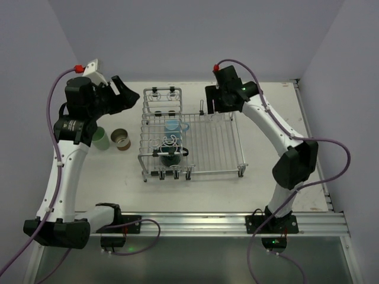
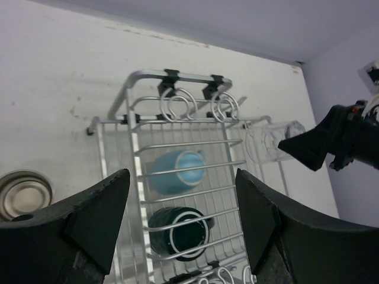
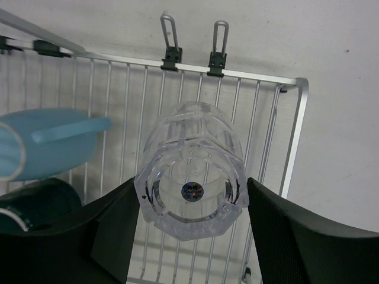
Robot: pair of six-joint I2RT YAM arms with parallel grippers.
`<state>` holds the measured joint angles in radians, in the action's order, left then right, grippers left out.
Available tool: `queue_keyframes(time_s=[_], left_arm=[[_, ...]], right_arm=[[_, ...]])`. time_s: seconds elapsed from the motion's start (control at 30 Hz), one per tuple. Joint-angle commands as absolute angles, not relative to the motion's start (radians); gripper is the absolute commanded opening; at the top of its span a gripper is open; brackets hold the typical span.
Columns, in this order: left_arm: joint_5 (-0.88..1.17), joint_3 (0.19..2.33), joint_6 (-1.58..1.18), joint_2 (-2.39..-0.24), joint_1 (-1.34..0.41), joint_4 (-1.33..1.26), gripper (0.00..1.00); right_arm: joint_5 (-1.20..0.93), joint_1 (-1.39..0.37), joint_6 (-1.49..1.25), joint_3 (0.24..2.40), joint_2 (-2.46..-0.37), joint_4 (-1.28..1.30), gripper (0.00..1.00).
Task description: Unload the cups from the dish rack
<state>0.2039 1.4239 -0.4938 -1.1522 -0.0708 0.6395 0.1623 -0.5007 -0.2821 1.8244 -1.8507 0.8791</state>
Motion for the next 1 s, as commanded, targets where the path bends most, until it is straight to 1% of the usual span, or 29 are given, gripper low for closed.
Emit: queue_keyframes(time_s=[0.0, 0.2, 0.27, 0.3, 0.4, 0.43, 0.5, 0.53, 0.7, 0.8, 0.97], left_arm=[[0.492, 1.390, -0.551, -1.144, -0.092, 0.517, 0.76], [0.630, 1.379, -0.629, -1.160, -0.199, 0.390, 0.75], [0.667, 1.349, -0.681, -1.160, -0.224, 0.309, 0.75], [0.717, 1.332, -0.705, -1.157, -0.229, 0.273, 0.74], [0.822, 1.247, -0.828, -1.146, -0.235, 0.088, 0.73], [0.845, 1.191, -0.903, -1.141, -0.236, -0.046, 0.72], [0.896, 1.135, -0.984, -1.132, -0.236, -0.179, 0.71], [0.903, 1.100, -1.043, -1.134, -0.238, -0.271, 0.70], [0.945, 1.052, -1.138, -1.155, -0.258, -0.422, 0.69], [0.960, 1.019, -1.227, -1.169, -0.273, -0.590, 0.69], [0.956, 0.986, -1.311, -1.177, -0.293, -0.681, 0.69]], right_arm=[[0.120, -0.495, -0.301, 1.827, -1.678, 0.882, 0.00], [0.029, -0.502, -0.310, 1.855, -1.531, 0.900, 0.00], [0.005, -0.502, -0.314, 1.865, -1.496, 0.896, 0.00], [-0.038, -0.503, -0.314, 1.867, -1.479, 0.891, 0.00], [-0.101, -0.506, -0.319, 1.861, -1.414, 0.867, 0.00], [-0.115, -0.506, -0.322, 1.856, -1.384, 0.858, 0.00], [-0.147, -0.506, -0.327, 1.847, -1.361, 0.833, 0.00], [-0.178, -0.506, -0.334, 1.839, -1.342, 0.816, 0.00], [-0.300, -0.506, -0.362, 1.812, -1.305, 0.749, 0.00], [-0.383, -0.506, -0.379, 1.799, -1.301, 0.709, 0.00], [-0.488, -0.506, -0.403, 1.763, -1.293, 0.617, 0.00]])
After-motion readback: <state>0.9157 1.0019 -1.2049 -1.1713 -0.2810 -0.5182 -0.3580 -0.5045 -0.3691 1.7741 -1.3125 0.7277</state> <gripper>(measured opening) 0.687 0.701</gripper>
